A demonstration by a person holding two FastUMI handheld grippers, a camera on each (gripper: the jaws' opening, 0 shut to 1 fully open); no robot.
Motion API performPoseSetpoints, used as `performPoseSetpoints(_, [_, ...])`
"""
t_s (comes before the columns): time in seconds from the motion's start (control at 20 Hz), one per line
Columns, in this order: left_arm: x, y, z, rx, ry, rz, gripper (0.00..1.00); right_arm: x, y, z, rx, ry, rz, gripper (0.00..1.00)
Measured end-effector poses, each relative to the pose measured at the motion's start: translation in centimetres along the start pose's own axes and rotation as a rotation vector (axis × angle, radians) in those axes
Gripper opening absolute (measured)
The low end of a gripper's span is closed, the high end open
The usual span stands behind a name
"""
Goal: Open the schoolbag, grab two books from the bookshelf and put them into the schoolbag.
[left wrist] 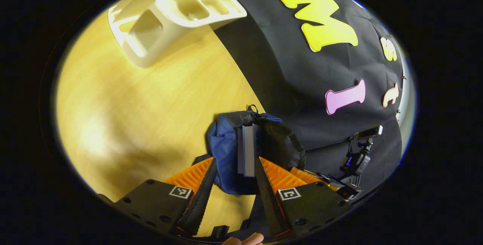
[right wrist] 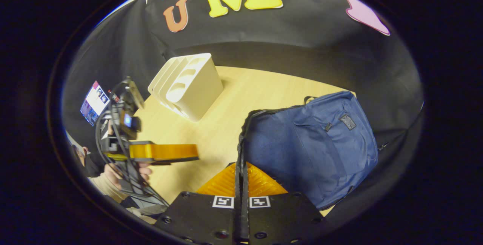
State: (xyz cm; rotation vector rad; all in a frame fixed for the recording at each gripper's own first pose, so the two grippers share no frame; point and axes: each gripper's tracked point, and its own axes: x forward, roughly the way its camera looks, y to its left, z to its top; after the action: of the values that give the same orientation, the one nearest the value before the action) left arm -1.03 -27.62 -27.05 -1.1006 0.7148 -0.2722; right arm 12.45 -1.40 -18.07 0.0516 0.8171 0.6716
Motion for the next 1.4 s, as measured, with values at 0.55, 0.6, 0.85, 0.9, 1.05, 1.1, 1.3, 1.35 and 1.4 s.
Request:
performPoseSetpoints(0.55, [-16.5,-0.1,7.8,0.317,-0.132,0.139,0.69,1.9,0.1,-1.7,0.108,-0.018,-0.144,0.01])
performPoseSetpoints(0.6, [-17.9,-0.3,8.8,0.348,-0.143,0.152,0.68,2.0,0.2,-2.2,0.117,-0.019,-0.166,0.01])
performPoseSetpoints(0.85, [-23.4,-0.4,14.8,0.544,-0.239,0.22,0.68,3.1,1.0,-3.1,0.146,-0.001,-0.294,0.02])
performPoseSetpoints(0.9, [-24.3,-0.6,16.3,0.6,-0.27,0.241,0.68,3.2,1.2,-3.0,0.153,-0.01,-0.317,0.02])
performPoseSetpoints(1.05, [-27.2,-0.2,20.1,0.786,-0.313,0.323,0.68,3.1,1.8,-2.5,0.176,-0.039,-0.405,0.06])
performPoseSetpoints(1.1, [-28.1,-0.1,21.7,0.836,-0.324,0.342,0.68,3.0,1.8,-2.6,0.179,-0.045,-0.431,0.07])
performPoseSetpoints(1.3, [-30.4,-0.5,26.7,0.978,-0.388,0.391,0.68,2.5,4.0,-2.1,0.199,-0.098,-0.472,0.3])
performPoseSetpoints(1.35, [-30.8,-0.8,27.8,1.023,-0.414,0.401,0.67,2.1,4.4,-1.8,0.188,-0.115,-0.482,0.41])
performPoseSetpoints(1.4, [-31.1,-1.2,28.4,1.07,-0.43,0.405,0.68,1.5,4.9,-1.4,0.167,-0.143,-0.494,0.52])
